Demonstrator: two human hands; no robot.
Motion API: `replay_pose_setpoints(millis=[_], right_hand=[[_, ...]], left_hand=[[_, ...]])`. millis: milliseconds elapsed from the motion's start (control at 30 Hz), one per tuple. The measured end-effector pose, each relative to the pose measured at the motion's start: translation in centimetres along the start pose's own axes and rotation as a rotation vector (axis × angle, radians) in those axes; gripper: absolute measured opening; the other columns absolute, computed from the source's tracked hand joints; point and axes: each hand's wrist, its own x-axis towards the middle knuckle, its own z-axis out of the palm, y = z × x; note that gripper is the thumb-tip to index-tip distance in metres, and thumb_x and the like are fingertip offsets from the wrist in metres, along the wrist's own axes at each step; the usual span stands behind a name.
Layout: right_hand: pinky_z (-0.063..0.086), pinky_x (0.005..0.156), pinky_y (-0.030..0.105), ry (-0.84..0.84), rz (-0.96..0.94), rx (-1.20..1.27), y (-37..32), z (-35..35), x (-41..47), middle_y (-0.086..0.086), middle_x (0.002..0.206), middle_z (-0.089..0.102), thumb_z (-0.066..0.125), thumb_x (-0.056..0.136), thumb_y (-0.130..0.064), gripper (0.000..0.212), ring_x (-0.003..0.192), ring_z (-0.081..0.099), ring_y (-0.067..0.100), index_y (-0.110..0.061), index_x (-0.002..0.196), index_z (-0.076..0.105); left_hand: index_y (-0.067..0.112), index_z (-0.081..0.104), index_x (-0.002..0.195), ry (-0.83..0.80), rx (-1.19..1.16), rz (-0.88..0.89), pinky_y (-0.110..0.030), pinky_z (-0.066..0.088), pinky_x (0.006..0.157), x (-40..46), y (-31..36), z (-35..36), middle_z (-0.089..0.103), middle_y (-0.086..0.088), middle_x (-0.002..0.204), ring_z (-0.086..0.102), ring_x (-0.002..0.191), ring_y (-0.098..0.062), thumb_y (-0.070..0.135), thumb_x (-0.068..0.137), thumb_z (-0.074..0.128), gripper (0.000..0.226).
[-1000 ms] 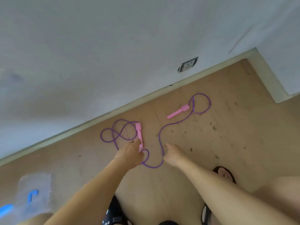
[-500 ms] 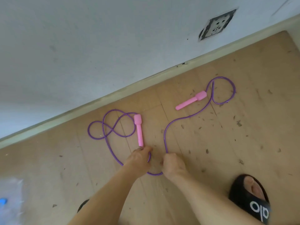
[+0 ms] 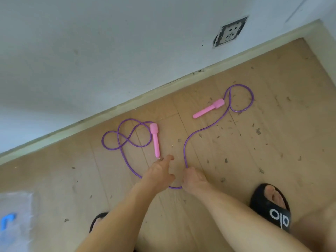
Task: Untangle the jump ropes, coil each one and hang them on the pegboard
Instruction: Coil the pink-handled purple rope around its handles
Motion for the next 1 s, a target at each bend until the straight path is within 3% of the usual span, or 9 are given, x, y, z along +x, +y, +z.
replay_pose_setpoints(millis=[133,267,433,567,667,733,800,867,1000], right_hand=[[0.051,0.077,0.032,0.054,-0.091,0.041,0.9,0.3,-0.5,0.012,0.106,0.068,0.049,0.088,-0.015,0.021,0.097,0.066,0.032,-0.015,0.098,0.067],[0.047,0.067,0.029,0.075,-0.104,0.190,1.2,-0.1,-1.5,0.004,0.084,0.063,0.052,0.080,-0.016,0.014,0.082,0.062,0.029,-0.021,0.067,0.049],[0.040,0.060,0.028,0.145,-0.089,0.370,0.8,-2.5,-3.6,0.003,0.082,0.066,0.060,0.080,-0.020,0.010,0.077,0.057,0.023,-0.021,0.071,0.056],[0.059,0.070,0.034,0.170,-0.051,0.730,-0.3,-4.6,-5.5,0.004,0.065,0.065,0.066,0.075,-0.018,0.009,0.064,0.063,0.020,-0.015,0.067,0.064],[0.060,0.077,0.040,0.210,-0.076,0.747,-0.4,-6.0,-6.9,-0.003,0.056,0.063,0.062,0.076,-0.021,0.013,0.062,0.064,0.019,-0.021,0.063,0.063],[0.056,0.076,0.033,0.219,-0.108,0.607,0.1,-6.5,-7.7,-0.007,0.064,0.063,0.058,0.081,-0.024,0.011,0.075,0.064,0.022,-0.026,0.073,0.066],[0.047,0.076,0.026,0.132,-0.108,0.416,0.8,-6.2,-8.2,-0.005,0.093,0.065,0.056,0.087,-0.024,0.023,0.089,0.061,0.021,-0.031,0.105,0.068],[0.044,0.084,0.024,0.026,-0.095,0.271,1.3,-5.0,-7.9,0.000,0.125,0.060,0.055,0.090,-0.022,0.044,0.107,0.059,0.021,-0.032,0.132,0.057],[0.046,0.095,0.027,-0.052,-0.085,0.134,0.6,-2.5,-5.8,0.003,0.143,0.052,0.050,0.091,-0.017,0.053,0.121,0.056,0.025,-0.033,0.142,0.047]], left_hand=[[0.027,0.040,0.143,0.053,0.024,0.011,-0.036,0.045,0.099,-1.0,-1.0,0.1,0.049,-0.002,0.137,0.049,0.126,-0.023,0.015,0.083,0.062,0.065],[0.027,0.038,0.144,0.023,0.092,0.024,-0.032,0.043,0.096,-1.6,-1.6,0.6,0.048,-0.002,0.138,0.048,0.126,-0.023,0.016,0.083,0.063,0.067],[0.030,0.029,0.152,-0.057,0.274,0.091,-0.033,0.039,0.105,-3.2,-0.7,1.9,0.042,0.004,0.150,0.043,0.133,-0.024,0.033,0.085,0.067,0.077],[0.021,0.048,0.136,-0.060,-0.076,0.052,-0.033,0.044,0.100,-4.1,1.7,3.3,0.061,0.006,0.134,0.056,0.125,-0.020,0.033,0.090,0.063,0.049],[0.020,0.050,0.131,-0.015,-0.071,0.042,-0.032,0.047,0.093,-4.7,2.9,3.5,0.067,0.007,0.123,0.060,0.116,-0.020,0.032,0.093,0.059,0.041],[0.018,0.046,0.135,0.009,-0.047,0.008,-0.034,0.047,0.095,-5.1,2.4,2.9,0.063,0.002,0.127,0.059,0.117,-0.023,0.028,0.092,0.060,0.046],[0.019,0.043,0.139,0.030,-0.020,-0.019,-0.035,0.046,0.098,-5.4,1.5,2.2,0.057,-0.003,0.133,0.056,0.120,-0.025,0.024,0.091,0.061,0.052],[0.021,0.041,0.143,0.030,0.004,-0.018,-0.037,0.044,0.102,-5.7,0.4,1.7,0.053,-0.005,0.139,0.052,0.126,-0.025,0.022,0.089,0.061,0.057],[0.024,0.040,0.143,0.016,0.002,-0.031,-0.041,0.045,0.103,-5.0,-1.5,1.7,0.052,-0.009,0.138,0.052,0.125,-0.028,0.024,0.088,0.062,0.060]])
